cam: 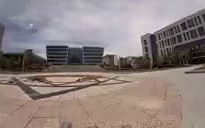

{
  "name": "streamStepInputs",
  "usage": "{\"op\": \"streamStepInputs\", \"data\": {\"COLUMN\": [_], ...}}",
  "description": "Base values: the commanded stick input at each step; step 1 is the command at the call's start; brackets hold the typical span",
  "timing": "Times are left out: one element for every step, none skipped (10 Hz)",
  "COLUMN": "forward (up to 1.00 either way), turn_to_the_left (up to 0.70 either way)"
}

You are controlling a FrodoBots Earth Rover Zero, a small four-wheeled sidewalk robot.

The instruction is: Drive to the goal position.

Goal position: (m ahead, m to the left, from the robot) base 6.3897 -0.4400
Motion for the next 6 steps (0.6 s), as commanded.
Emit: {"op": "streamStepInputs", "data": {"forward": [0.7,0.7,0.7,0.7,0.7,0.7], "turn_to_the_left": [-0.3,-0.3,-0.25,-0.01,0.0,0.0]}}
